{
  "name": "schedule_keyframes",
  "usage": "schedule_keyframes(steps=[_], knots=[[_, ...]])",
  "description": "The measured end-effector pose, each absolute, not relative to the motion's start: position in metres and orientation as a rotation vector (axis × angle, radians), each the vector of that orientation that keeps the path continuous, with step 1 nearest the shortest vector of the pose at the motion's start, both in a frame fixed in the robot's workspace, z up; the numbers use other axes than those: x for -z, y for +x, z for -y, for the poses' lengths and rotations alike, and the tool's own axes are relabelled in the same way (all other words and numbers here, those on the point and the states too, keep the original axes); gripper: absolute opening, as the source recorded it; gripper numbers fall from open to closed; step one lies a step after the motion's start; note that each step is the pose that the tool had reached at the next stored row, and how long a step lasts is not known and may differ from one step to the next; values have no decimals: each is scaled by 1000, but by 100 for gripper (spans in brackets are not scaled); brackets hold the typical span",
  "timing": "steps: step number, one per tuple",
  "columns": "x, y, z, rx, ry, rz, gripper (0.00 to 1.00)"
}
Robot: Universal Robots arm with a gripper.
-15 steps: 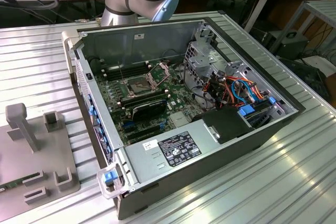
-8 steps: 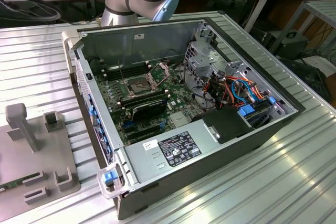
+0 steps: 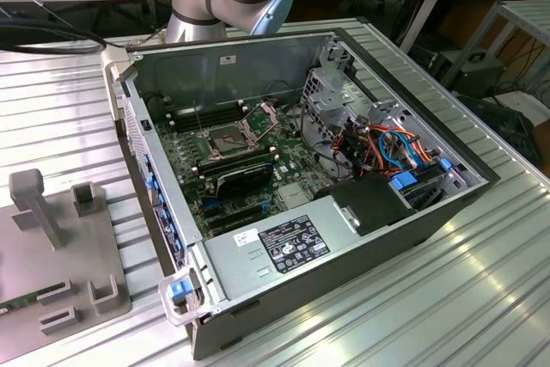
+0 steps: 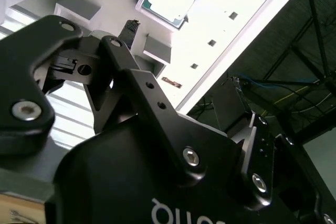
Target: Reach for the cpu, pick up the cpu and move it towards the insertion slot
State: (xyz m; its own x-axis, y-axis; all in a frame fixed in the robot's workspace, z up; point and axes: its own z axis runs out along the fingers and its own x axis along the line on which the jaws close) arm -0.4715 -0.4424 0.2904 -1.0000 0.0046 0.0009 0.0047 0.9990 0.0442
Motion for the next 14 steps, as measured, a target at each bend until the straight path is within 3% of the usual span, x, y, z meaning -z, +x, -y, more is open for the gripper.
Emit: schedule_keyframes(steps=[14], knots=[[-254,-471,443,69,40,3139,84]])
